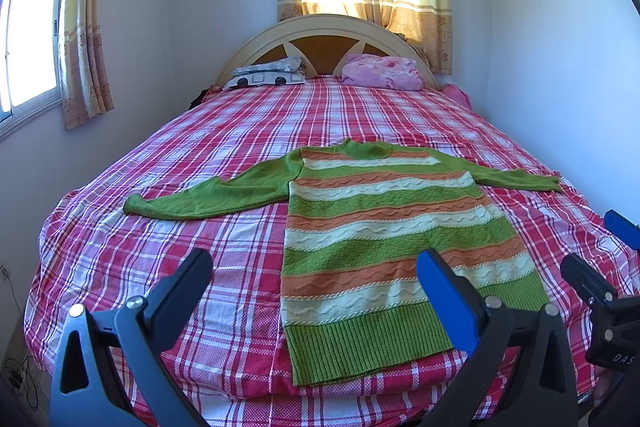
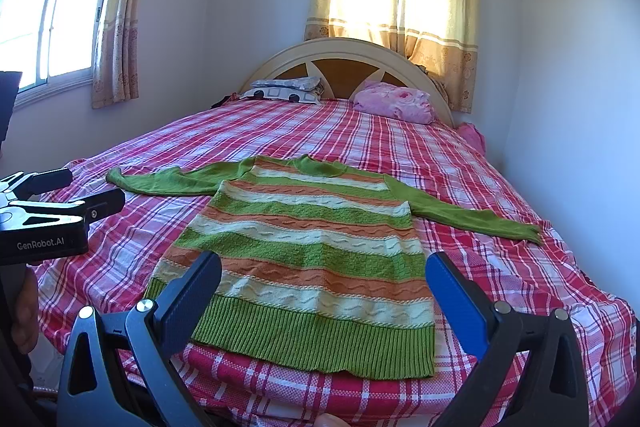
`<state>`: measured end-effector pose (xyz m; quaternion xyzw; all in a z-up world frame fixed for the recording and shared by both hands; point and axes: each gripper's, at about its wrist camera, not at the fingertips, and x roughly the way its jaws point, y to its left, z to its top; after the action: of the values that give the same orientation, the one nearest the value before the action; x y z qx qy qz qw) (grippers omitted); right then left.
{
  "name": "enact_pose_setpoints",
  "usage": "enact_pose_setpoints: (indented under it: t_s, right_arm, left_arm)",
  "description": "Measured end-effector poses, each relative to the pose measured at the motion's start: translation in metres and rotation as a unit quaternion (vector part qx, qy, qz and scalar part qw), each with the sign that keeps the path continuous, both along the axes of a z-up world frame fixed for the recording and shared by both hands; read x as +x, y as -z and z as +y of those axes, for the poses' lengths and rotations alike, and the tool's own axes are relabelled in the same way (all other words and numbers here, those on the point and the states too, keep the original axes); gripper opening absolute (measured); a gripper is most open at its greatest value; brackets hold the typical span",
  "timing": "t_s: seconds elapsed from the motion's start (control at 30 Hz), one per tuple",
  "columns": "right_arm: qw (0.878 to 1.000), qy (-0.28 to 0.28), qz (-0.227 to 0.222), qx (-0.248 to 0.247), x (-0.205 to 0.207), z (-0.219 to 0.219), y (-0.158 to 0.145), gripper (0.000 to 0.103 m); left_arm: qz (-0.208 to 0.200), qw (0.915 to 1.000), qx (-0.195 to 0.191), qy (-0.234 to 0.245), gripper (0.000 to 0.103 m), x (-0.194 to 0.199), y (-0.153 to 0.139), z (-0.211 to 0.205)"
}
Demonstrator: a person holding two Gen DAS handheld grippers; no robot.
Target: Fold small clothes
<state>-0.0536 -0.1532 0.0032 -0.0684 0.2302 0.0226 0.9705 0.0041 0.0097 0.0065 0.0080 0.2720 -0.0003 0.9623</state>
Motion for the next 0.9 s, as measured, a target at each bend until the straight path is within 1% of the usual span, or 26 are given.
enact_pose_setpoints:
  t_s: [0.27,0.43,0.53,0.63,0.8,0.9]
  right_arm:
    - [1.000,-0.005,0.003,0.004,0.003,-0.002,0.004,0.102]
    - [0.999,-0.025,0.025,0.031,0.016,-0.014,0.018,0.102]
    - [0.998,-0.016,0.047,0.040,0.032,-0.025,0.033,0.102]
    - [0.996,-0.005,0.074,0.058,0.051,-0.044,0.049,0.102]
    - [0.990,0.038,0.102,0.093,0.088,-0.091,0.070,0.102]
    - [0.983,0.071,0.121,0.119,0.116,-0.126,0.082,0.102]
  left_arm:
    - [-0.001,1.0000,0.005,0.000,0.103,0.002,0.002,0.002]
    - [-0.020,0.9993,0.030,-0.003,0.103,0.012,0.010,0.005]
    - [-0.010,0.9993,0.036,0.003,0.103,0.029,0.023,0.008]
    - [0.009,0.9990,0.042,0.010,0.103,0.052,0.039,0.010]
    - [0.039,0.9970,0.065,0.016,0.103,0.098,0.059,0.006]
    - [0.050,0.9960,0.072,0.017,0.103,0.123,0.066,0.001]
